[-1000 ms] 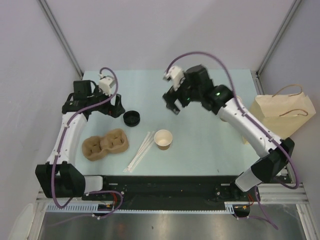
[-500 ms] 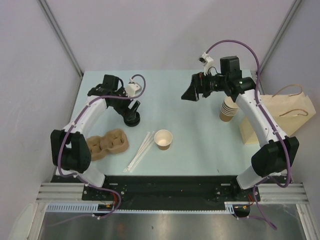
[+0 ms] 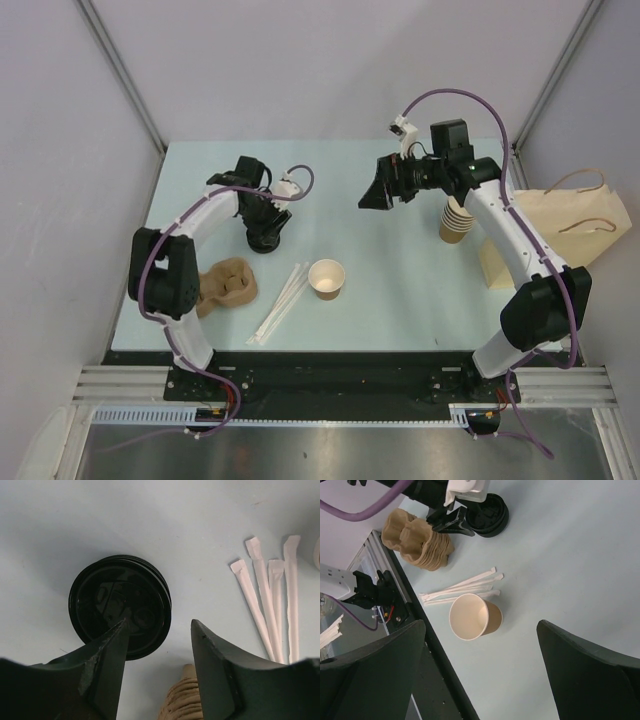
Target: Pack the takeout coffee
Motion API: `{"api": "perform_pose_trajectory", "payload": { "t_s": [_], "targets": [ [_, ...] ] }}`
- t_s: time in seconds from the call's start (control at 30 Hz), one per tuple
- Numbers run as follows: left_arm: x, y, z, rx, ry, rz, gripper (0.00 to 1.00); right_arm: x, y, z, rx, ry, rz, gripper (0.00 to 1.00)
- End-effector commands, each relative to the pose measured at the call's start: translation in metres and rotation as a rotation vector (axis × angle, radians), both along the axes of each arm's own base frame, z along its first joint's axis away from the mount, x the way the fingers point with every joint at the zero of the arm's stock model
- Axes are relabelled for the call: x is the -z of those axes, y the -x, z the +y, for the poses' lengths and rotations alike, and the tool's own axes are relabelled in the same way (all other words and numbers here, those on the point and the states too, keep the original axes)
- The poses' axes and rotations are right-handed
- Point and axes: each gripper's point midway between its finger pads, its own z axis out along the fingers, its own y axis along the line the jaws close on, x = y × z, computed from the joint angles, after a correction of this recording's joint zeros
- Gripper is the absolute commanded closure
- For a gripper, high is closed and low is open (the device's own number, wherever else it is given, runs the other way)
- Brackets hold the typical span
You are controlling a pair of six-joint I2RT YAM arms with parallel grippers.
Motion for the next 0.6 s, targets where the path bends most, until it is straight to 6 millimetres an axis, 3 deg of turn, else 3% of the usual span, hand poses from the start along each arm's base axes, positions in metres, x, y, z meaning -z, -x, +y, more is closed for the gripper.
{"api": "perform_pose_trajectory", "payload": {
  "t_s": [0.0, 0.17, 0.57],
  "targets": [
    [-0.006, -0.009, -0.004, 0.022, -0.016, -0.031, 0.44, -0.007, 0.002, 0.002, -0.011, 0.012, -0.054, 0.00],
    [0.008, -0.007, -0.002, 0.013, -0.029, -0.005, 0.52, -0.004, 0.001, 0.003, -0.014, 0.017, -0.053, 0.00],
    [0.020, -0.003, 0.000, 0.007, -0.040, 0.018, 0.62, -0.002, 0.000, 0.002, -0.019, 0.022, -0.053, 0.00]
  ]
}}
